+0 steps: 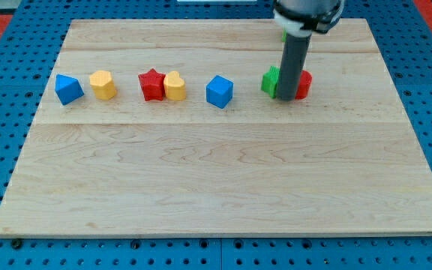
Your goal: Place the green star in between the circles
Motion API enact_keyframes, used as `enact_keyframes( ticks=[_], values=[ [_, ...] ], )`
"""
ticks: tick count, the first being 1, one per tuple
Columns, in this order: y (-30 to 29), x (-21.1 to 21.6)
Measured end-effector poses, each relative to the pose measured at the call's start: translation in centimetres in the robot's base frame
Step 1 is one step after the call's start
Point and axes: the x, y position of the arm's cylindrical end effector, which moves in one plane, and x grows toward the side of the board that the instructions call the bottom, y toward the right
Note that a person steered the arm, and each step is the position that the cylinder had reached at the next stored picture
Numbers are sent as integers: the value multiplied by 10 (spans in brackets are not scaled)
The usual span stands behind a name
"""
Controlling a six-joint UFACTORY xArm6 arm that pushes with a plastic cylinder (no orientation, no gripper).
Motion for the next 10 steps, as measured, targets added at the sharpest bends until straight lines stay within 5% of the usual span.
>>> enact_keyframes(
  ticks=[1,7,8,10],
  values=[
    [-4,-34],
    [-29,-29],
    [-72,-14],
    [-56,-56]
  ],
)
